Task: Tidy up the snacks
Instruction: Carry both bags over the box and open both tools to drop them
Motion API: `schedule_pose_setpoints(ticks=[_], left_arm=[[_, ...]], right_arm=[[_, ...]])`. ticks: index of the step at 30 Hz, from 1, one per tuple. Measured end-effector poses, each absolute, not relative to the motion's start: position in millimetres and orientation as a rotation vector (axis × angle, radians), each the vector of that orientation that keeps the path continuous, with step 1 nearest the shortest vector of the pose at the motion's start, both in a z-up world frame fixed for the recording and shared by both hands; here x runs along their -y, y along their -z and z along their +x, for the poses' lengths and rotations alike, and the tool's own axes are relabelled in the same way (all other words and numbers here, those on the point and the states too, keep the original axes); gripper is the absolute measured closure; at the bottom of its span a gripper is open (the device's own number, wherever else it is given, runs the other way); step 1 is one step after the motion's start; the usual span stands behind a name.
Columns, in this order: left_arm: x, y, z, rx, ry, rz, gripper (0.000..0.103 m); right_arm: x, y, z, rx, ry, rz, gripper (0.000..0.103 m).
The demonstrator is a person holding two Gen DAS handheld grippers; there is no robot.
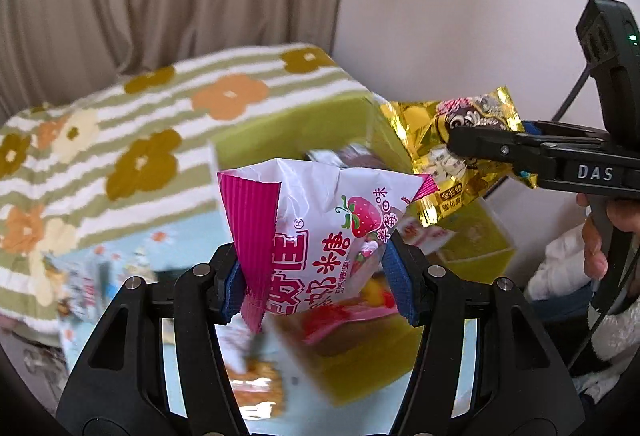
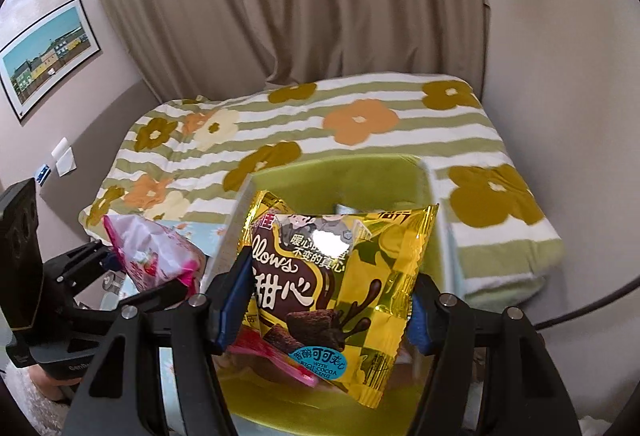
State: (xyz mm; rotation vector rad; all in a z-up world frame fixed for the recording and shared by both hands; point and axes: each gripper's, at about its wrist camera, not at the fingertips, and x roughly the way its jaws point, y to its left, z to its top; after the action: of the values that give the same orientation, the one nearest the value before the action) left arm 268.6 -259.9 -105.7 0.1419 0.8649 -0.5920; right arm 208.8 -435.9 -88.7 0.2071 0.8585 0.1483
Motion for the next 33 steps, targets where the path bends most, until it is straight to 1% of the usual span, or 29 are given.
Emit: schedule_pose_setpoints(ticks=[5,7,8,9,11,20,28,32,33], left_arm=[[279,130,268,-0.960,0.597,0.123,0.048],[282,136,267,-0.990,0.604,0.121,0.043],[282,139,266,-1.004,0.607,0.120,0.033],[282,140,265,-1.011,0.609,0.118,0.016],[279,139,260,-1.016,0.610,0.110,0.001],[241,127,252,-0.983,0.523,0.065,0.001],[228,126,253,-0.971,0.484,0.070,0.001],[226,127,253,-0.970,0.481,0.068,0.001],[225,127,253,-0.971,0.481,0.066,0.001]], right_arm=[[462,104,198,-0.887,-0.122,0.254,0.042],[467,109,195,-0.894,-0.116,0.271,0.042],[468,111,193,-0.896,-0.114,0.277,0.042],[469,112,192,-0.898,-0.113,0.281,0.042],[470,114,190,-0.901,-0.118,0.286,0.042],[461,127,183,-0.923,-0.156,0.268,0.042],[450,141,186,-0.962,-0.199,0.284,0.042],[443,145,187,-0.993,-0.210,0.261,0.040],[441,147,187,-1.000,-0.204,0.252,0.039]])
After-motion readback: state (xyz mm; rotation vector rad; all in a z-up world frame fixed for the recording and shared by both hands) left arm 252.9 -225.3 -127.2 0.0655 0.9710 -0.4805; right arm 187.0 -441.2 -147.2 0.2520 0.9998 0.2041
